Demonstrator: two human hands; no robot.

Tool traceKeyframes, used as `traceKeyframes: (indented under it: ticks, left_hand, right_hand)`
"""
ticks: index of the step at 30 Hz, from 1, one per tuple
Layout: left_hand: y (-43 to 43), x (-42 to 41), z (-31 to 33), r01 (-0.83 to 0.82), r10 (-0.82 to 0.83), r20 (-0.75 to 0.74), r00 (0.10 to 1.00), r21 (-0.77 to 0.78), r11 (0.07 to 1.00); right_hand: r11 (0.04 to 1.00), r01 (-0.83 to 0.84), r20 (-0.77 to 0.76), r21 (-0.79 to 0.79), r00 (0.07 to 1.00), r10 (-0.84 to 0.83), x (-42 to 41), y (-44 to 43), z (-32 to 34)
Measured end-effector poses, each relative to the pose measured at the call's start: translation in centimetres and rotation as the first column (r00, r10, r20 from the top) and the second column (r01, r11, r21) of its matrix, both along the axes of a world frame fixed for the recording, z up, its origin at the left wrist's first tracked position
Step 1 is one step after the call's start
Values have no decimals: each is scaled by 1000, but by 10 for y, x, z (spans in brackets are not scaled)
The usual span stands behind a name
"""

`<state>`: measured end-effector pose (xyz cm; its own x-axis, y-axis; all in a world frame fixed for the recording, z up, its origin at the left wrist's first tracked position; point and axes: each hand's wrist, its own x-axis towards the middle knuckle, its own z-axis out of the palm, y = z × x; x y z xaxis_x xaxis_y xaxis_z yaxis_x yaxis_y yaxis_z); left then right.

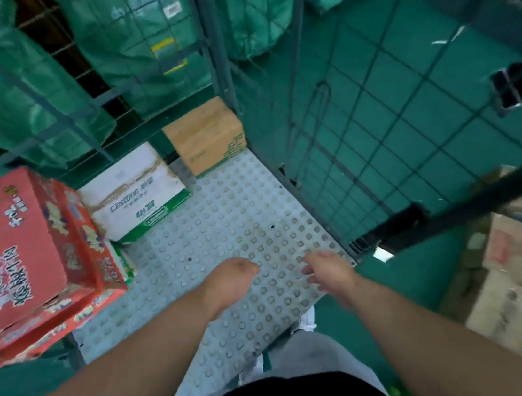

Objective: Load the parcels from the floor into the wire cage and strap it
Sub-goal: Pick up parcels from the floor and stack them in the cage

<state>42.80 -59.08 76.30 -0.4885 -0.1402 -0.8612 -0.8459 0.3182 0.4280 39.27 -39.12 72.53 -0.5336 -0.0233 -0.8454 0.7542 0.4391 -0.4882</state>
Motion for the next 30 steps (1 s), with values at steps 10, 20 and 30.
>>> traceKeyframes:
  ticks: [10, 20, 30]
  left_hand:
    - [68, 86, 0, 380, -376, -63, 924, 48, 924]
    - [238, 121, 18, 756, -749, -142, 648, -2, 654]
    - [474, 176, -10, 956, -961, -47, 271, -100, 275]
  right_hand:
    - [960, 281, -33, 10, 959, -280, 176, 43, 38]
    - [829, 553, -100, 88, 832, -545, 298, 182, 52]
    - [699, 694, -23, 173, 713, -701, 404, 387, 14]
